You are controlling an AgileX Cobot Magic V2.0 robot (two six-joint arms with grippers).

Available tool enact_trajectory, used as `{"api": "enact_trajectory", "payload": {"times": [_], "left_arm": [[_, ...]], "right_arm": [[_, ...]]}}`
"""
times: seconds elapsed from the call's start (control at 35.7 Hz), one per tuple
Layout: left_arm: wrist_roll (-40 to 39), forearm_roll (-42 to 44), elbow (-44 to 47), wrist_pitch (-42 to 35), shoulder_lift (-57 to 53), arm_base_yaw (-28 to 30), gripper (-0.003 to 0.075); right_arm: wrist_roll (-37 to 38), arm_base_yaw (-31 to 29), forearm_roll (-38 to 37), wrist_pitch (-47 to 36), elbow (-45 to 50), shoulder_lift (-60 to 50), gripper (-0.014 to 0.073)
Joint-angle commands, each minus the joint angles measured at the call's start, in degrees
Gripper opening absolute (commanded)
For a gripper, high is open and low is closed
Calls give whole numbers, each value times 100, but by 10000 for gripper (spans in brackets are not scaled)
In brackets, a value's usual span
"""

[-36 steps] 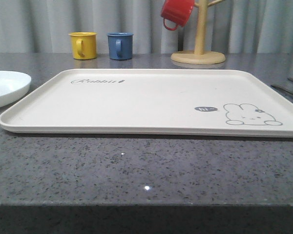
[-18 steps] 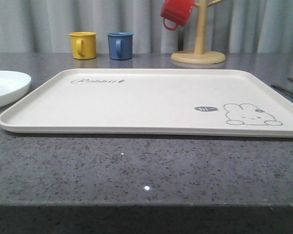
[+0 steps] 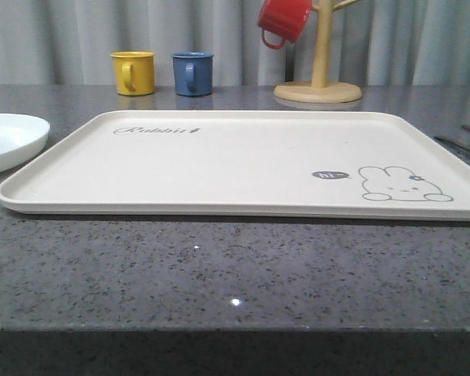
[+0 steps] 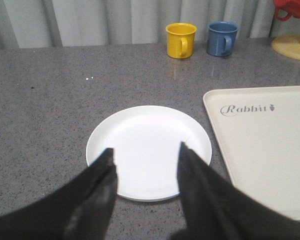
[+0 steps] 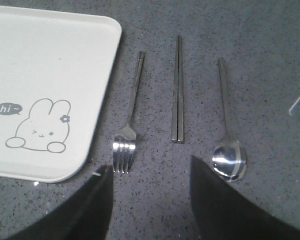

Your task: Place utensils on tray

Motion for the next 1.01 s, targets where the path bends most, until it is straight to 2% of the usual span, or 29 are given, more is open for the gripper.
{"api": "enact_trajectory", "payload": {"times": [0.0, 0.22, 0.39, 0.59, 0.64, 0.73, 0.84, 0.98], "left_arm": [[-49, -42, -321, -67, 166, -26, 459], [-49, 145, -1159, 1464, 1325, -26, 461], [-49, 170, -1572, 2202, 2586, -26, 461], [-31, 413, -1835, 2147, 3784, 74, 461], [-31, 268, -1966, 1955, 4039, 324, 461], [183, -121, -2175, 1744, 4393, 795, 461], [863, -1091, -2421, 1611, 4870, 1458, 461], [1545, -2042, -2631, 1600, 5347, 1953, 461]], "right_arm": [[-79, -37, -72, -333, -135, 58, 461], [-79, -37, -72, -333, -135, 58, 461], [-79, -37, -72, -333, -135, 58, 461], [-79, -37, -72, -333, -135, 58, 461], [-79, -37, -72, -333, -135, 58, 461], [-79, -37, -72, -333, -135, 58, 461], [-79, -37, -72, -333, -135, 58, 461], [-79, -37, -72, -333, -135, 58, 461]]}}
